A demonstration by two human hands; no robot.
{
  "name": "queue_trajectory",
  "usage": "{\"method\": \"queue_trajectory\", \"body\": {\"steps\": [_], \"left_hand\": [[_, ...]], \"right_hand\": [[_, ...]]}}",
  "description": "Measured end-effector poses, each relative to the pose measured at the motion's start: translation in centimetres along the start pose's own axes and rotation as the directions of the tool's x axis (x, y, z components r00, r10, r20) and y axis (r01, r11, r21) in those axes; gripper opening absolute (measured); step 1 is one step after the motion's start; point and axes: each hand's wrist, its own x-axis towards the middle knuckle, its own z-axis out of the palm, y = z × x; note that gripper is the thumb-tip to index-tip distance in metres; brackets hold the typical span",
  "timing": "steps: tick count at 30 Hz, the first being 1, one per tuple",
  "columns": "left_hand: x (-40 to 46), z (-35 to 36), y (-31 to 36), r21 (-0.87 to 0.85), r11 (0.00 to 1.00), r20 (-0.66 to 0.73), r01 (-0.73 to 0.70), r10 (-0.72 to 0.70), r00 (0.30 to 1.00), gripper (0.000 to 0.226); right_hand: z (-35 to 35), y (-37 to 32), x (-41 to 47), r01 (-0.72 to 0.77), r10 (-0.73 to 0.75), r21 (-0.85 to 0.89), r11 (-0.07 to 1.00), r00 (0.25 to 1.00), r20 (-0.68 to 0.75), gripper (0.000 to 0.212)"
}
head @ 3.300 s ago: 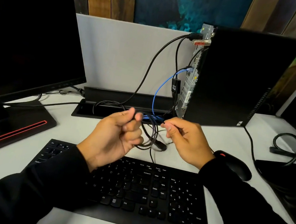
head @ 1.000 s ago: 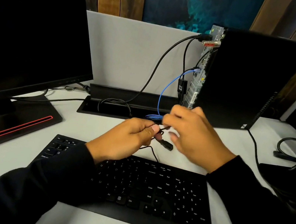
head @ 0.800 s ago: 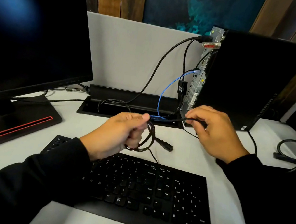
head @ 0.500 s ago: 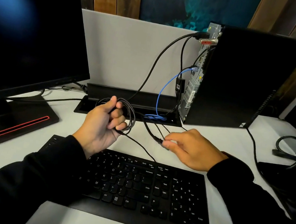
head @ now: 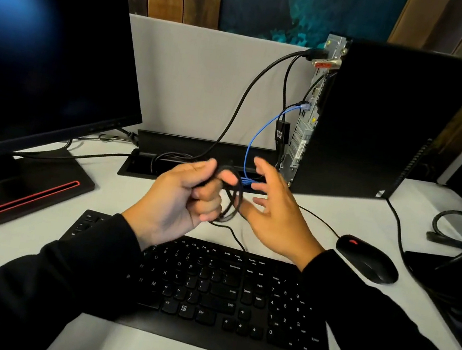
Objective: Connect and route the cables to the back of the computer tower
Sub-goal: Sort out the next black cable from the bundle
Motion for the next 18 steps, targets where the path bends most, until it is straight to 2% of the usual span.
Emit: {"method": "queue_trajectory", "body": {"steps": [1, 2, 4, 6, 9, 11, 12, 13, 14, 15, 16, 17, 18], "left_hand": [[-0.3, 0.2, -0.2, 0.033, 0.999, 0.081, 0.031, -0.034, 0.996, 0.035], [-0.5, 0.5, -0.3, 0.063, 0.997, 0.149, 0.049, -0.058, 0.987, 0.036], [-0.7, 0.9, -0.3, 0.055, 0.997, 0.185, 0.052, -0.062, 0.981, 0.037], [-0.3, 0.9, 0.3, -0.066, 0.997, 0.065, 0.03, -0.026, 0.998, 0.038], [0.7, -0.6, 0.8, -0.254, 0.965, -0.179, -0.058, 0.012, 0.984, 0.038], [1.0, -1.3, 0.4, -0.317, 0.943, -0.266, -0.102, 0.015, 0.964, 0.038], [1.1, -1.3, 0.1, -0.337, 0.935, -0.285, -0.115, 0.015, 0.958, 0.039], [1.2, -1.1, -0.1, -0.347, 0.93, -0.293, -0.124, 0.019, 0.956, 0.04], [1.3, -0.9, -0.2, -0.348, 0.928, -0.297, -0.135, 0.028, 0.955, 0.04], [1.3, -0.8, -0.1, -0.339, 0.929, -0.303, -0.15, 0.043, 0.952, 0.04], [1.5, -0.8, 0.0, -0.324, 0.931, -0.313, -0.167, 0.061, 0.948, 0.039], [1.5, -1.0, 0.0, -0.294, 0.937, -0.331, -0.186, 0.082, 0.94, 0.038], [1.5, -1.2, 0.0, -0.238, 0.95, -0.355, -0.204, 0.11, 0.928, 0.036]], "right_hand": [[0.2, -0.2, 0.0, 0.035, -0.038, 0.074, 0.997, 0.999, 0.039, 0.071], [0.5, -0.2, 0.0, 0.086, -0.097, 0.131, 0.988, 0.992, 0.082, 0.068], [0.9, -0.5, 0.0, 0.141, -0.181, 0.257, 0.956, 0.974, 0.138, 0.041], [0.5, -1.2, 0.1, 0.107, -0.157, 0.372, 0.922, 0.982, 0.105, 0.016], [-1.3, -0.7, 0.1, 0.102, -0.092, 0.315, 0.944, 0.995, -0.045, 0.026], [-2.4, 0.0, -0.1, 0.113, -0.102, 0.144, 0.983, 0.992, -0.081, 0.027], [-2.6, 0.6, -0.1, 0.127, -0.13, -0.056, 0.99, 0.99, -0.061, 0.024], [-2.7, 1.0, -0.2, 0.155, -0.167, -0.342, 0.927, 0.986, -0.005, 0.022], [-2.7, 1.4, -0.3, 0.175, -0.166, -0.61, 0.773, 0.984, 0.072, 0.021], [-2.6, 1.5, -0.5, 0.175, -0.112, -0.775, 0.607, 0.985, 0.134, 0.021], [-2.5, 1.3, -0.8, 0.169, -0.04, -0.852, 0.495, 0.984, 0.172, 0.021], [-2.4, 1.0, -1.1, 0.179, 0.019, -0.877, 0.446, 0.978, 0.21, 0.021], [-2.3, 0.5, -1.5, 0.216, 0.03, -0.87, 0.444, 0.966, 0.255, 0.021]]}}
